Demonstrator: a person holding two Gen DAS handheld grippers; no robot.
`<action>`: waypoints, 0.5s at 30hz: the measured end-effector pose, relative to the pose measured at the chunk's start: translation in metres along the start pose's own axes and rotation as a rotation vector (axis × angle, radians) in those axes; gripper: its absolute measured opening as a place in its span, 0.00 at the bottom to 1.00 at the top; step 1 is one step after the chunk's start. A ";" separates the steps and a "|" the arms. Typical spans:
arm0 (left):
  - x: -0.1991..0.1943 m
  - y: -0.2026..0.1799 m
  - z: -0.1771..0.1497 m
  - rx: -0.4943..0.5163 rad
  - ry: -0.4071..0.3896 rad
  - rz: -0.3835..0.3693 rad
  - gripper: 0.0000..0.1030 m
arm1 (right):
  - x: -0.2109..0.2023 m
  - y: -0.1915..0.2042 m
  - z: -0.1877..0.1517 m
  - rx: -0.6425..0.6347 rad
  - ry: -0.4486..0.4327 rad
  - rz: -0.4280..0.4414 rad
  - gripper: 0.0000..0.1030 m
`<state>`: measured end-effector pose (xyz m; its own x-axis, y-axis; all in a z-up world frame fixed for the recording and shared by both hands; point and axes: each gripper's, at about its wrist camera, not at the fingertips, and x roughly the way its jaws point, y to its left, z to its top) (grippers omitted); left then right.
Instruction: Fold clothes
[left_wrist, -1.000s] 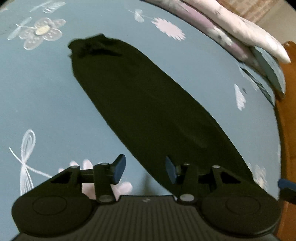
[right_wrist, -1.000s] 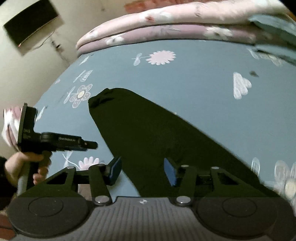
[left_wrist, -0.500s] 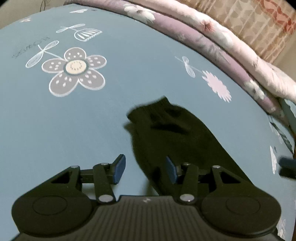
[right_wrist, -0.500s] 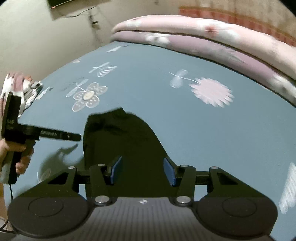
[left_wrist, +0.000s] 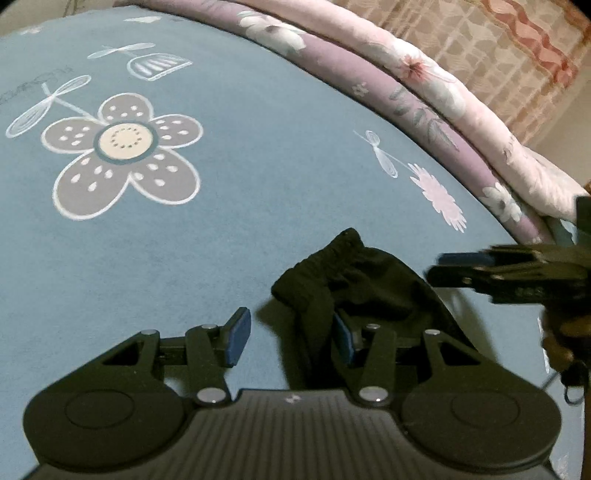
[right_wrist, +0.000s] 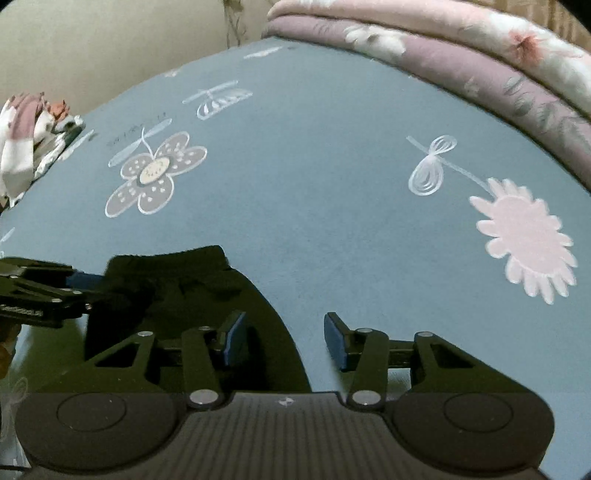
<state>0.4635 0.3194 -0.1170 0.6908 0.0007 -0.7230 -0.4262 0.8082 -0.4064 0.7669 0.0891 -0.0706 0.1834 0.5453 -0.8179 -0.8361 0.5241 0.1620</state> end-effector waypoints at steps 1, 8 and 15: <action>0.002 -0.001 0.001 0.015 -0.001 -0.005 0.46 | 0.006 -0.001 0.000 -0.007 0.010 0.008 0.49; 0.009 -0.021 0.000 0.180 0.030 0.003 0.07 | 0.020 0.000 -0.004 -0.023 0.051 0.029 0.12; -0.004 -0.043 0.010 0.281 -0.014 -0.025 0.05 | -0.003 -0.001 0.000 0.027 0.018 0.009 0.04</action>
<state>0.4850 0.2904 -0.0903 0.7077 -0.0146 -0.7064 -0.2316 0.9398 -0.2514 0.7679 0.0870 -0.0684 0.1662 0.5387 -0.8260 -0.8237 0.5364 0.1841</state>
